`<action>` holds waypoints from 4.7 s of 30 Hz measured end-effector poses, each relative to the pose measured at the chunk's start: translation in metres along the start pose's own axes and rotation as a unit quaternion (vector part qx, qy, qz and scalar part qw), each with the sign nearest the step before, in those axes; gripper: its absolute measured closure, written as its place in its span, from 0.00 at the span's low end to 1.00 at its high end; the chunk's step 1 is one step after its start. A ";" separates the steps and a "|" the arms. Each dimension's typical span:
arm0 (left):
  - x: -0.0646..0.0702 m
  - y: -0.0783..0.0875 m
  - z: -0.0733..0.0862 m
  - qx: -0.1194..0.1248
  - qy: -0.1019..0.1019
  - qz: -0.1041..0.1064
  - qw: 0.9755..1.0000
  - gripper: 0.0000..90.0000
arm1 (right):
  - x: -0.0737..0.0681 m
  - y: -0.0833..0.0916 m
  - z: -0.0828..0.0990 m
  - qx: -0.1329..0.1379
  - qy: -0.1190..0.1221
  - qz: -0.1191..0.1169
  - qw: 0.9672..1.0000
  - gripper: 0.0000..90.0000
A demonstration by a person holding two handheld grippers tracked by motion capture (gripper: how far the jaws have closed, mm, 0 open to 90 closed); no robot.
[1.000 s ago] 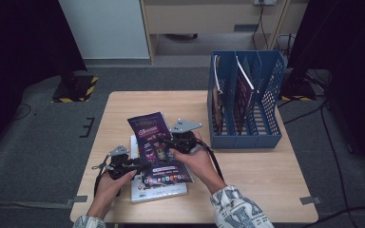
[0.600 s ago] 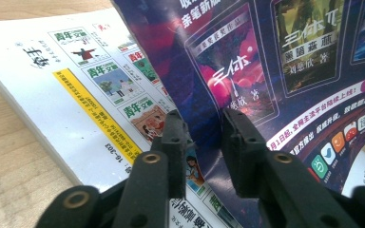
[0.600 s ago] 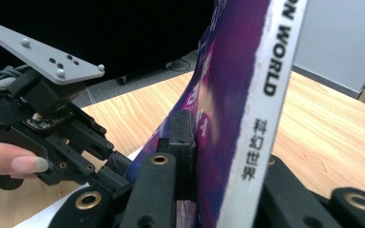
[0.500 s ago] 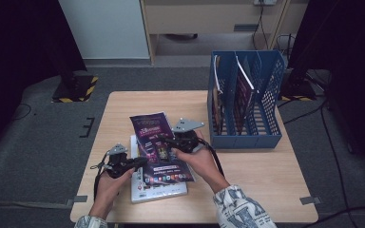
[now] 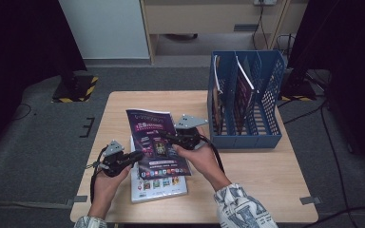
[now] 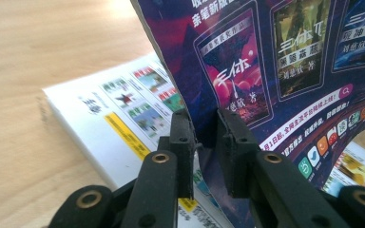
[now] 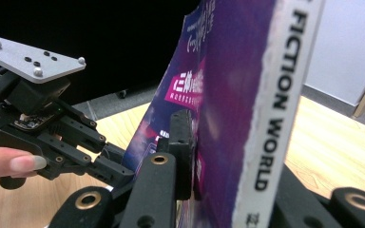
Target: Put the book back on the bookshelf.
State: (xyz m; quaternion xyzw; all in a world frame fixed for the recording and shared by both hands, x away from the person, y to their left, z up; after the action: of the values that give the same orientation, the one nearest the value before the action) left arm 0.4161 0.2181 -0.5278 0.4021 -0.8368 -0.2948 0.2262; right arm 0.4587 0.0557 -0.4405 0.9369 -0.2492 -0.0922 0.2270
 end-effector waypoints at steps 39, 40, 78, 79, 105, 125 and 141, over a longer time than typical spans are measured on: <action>0.001 0.017 -0.012 0.048 -0.031 -0.017 0.998 0.88 | 0.003 0.018 -0.049 0.037 0.019 -0.045 0.998 0.71; 0.001 0.017 -0.012 0.048 -0.032 -0.017 0.998 0.88 | 0.003 0.018 -0.049 0.038 0.022 -0.050 0.998 0.71; -0.008 0.013 -0.008 0.057 -0.016 -0.041 0.997 0.62 | 0.004 0.017 -0.059 0.040 0.013 -0.050 0.998 0.92; -0.010 0.012 -0.007 0.053 -0.012 -0.044 0.998 0.52 | 0.004 0.019 -0.059 0.043 0.012 -0.049 0.998 0.92; -0.072 -0.001 0.046 -0.076 0.070 -0.135 0.986 0.05 | 0.029 0.057 -0.064 0.085 0.000 0.012 0.996 0.92; -0.077 -0.015 0.061 -0.112 0.064 -0.151 0.980 0.00 | 0.023 0.091 -0.057 0.101 0.002 0.013 0.995 0.92; -0.076 -0.016 0.062 -0.101 0.065 -0.151 0.981 0.00 | 0.030 0.120 -0.038 0.105 -0.006 0.019 0.994 0.92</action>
State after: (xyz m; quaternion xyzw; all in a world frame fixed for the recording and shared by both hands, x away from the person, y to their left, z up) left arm 0.4305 0.2909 -0.5943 0.5172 -0.7159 -0.3819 0.2722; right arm 0.4445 -0.0379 -0.3521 0.9501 -0.2763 -0.0675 0.1279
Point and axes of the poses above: each handheld gripper's, and its own axes: y roughly backward along the jaws, z roughly out of its underside, x roughly to its right, the point moved 8 cm from there along -y, roughly forward along the jaws, and after that the axes turned 10 degrees about -x, right-handed, at the moved point
